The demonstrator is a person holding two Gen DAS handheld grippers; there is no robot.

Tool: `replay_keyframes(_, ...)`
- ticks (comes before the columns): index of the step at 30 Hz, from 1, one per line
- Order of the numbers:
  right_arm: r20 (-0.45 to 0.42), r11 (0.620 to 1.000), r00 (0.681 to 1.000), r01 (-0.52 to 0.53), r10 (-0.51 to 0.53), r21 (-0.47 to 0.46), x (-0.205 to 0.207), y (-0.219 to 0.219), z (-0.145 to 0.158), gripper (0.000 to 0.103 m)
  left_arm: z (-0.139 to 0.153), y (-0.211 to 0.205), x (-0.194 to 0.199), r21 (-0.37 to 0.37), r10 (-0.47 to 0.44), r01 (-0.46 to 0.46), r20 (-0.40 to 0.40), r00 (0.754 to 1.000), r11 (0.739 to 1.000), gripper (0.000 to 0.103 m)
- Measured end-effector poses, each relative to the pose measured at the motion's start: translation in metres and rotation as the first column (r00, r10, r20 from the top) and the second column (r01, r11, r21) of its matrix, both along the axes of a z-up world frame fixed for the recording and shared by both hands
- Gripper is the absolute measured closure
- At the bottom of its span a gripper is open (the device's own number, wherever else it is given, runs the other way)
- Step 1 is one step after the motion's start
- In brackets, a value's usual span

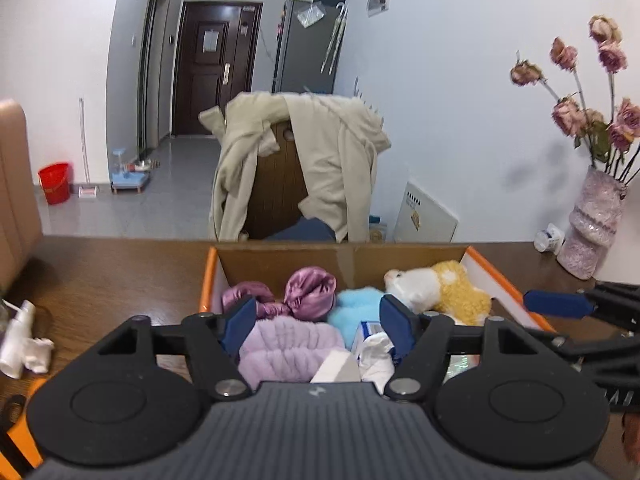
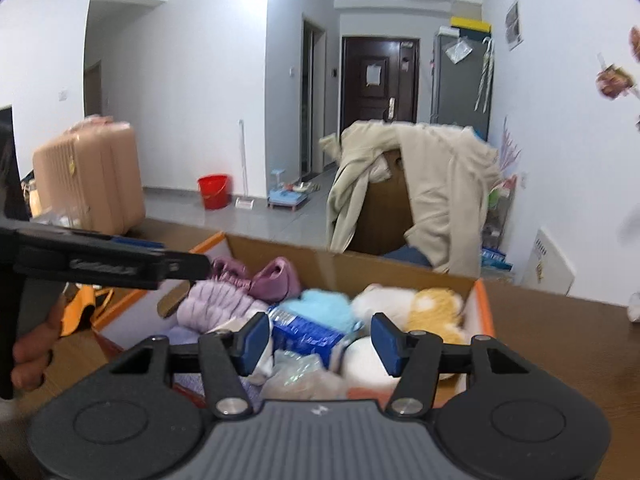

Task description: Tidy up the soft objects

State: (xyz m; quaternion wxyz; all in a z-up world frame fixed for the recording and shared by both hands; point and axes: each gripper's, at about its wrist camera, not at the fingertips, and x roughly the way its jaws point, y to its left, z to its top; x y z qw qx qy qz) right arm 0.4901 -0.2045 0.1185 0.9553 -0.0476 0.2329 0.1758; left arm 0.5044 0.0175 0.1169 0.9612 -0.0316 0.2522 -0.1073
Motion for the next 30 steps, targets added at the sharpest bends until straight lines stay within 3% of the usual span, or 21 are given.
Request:
replay_keyframes(4, 0.044, 1.0, 0.999, 0.027, -0.027, -0.002, -0.023, -0.019, 0.023, 0.045, 0.023, 0.002, -0.029, 0.014, -0.002, 0.001, 0.041, 0.999, 1.0, 0.029)
replay_keyframes(11, 0.088, 0.996, 0.992, 0.092, -0.091, -0.007, -0.076, -0.059, 0.047, 0.03, 0.043, 0.011, -0.093, 0.051, 0.043, -0.048, 0.094, 0.995, 0.998, 0.02)
replay_keyframes(14, 0.08, 0.993, 0.99, 0.119, -0.118, -0.01, -0.096, -0.072, 0.048, 0.028, 0.047, 0.015, -0.121, 0.049, 0.065, -0.071, 0.115, 0.991, 0.996, 0.015)
replay_keyframes(18, 0.1, 0.987, 0.982, 0.157, -0.158, 0.018, -0.121, -0.082, 0.049, 0.011, 0.05, 0.016, -0.152, 0.051, 0.09, -0.098, 0.144, 0.986, 0.994, 0.012)
replay_keyframes(24, 0.154, 0.981, 0.971, 0.17, -0.183, 0.094, -0.161, -0.083, 0.047, 0.01, 0.046, 0.012, -0.201, 0.033, 0.102, -0.114, 0.254, 0.962, 0.993, 0.004)
replay_keyframes(30, 0.273, 0.975, 0.939, 0.182, -0.211, 0.127, -0.209, -0.079, 0.033, 0.004, 0.032, 0.001, -0.243, 0.041, 0.076, -0.093, 0.307, 0.949, 0.995, 0.002)
